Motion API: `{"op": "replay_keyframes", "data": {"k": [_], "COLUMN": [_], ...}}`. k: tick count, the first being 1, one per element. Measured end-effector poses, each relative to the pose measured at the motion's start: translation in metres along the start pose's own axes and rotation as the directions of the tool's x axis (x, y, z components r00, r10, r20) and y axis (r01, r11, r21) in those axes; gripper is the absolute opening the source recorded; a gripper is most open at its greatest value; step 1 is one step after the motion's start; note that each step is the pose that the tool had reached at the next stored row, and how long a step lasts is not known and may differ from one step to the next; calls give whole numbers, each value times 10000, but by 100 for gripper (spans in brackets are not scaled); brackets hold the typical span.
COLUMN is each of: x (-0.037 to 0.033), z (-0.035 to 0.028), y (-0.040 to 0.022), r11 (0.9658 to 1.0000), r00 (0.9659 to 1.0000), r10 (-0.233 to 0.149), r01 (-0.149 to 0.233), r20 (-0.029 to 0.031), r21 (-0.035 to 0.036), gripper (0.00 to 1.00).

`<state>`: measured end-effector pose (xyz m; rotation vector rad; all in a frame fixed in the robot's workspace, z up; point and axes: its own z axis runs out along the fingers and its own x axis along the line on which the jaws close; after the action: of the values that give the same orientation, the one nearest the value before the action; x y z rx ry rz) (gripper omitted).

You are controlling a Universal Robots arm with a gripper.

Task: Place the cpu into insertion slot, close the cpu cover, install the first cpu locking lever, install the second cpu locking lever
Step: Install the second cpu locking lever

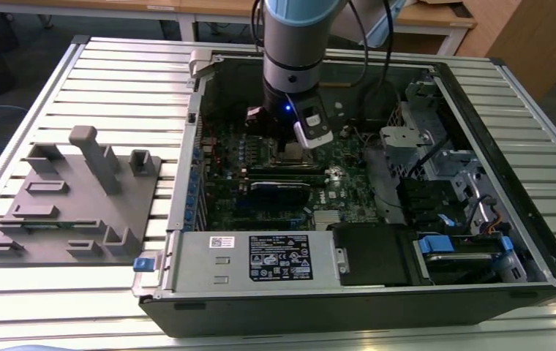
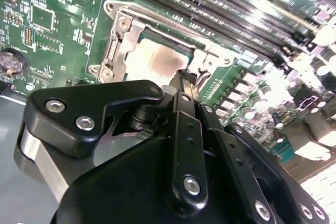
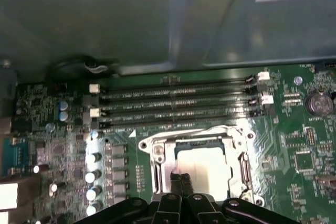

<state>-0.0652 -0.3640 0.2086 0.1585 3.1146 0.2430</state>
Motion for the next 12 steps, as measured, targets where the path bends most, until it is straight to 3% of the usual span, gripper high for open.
{"op": "replay_keyframes", "data": {"k": [5,10,12], "x": [-50,-90,-95], "z": [9,13,15], "y": [55,76,90], "r11": [9997,9983,9981], "r00": [10000,10000,10000], "r10": [2,7,4], "r01": [-2,-11,-8], "r20": [22,62,64], "r21": [224,588,623], "gripper": [11,11,11]}}
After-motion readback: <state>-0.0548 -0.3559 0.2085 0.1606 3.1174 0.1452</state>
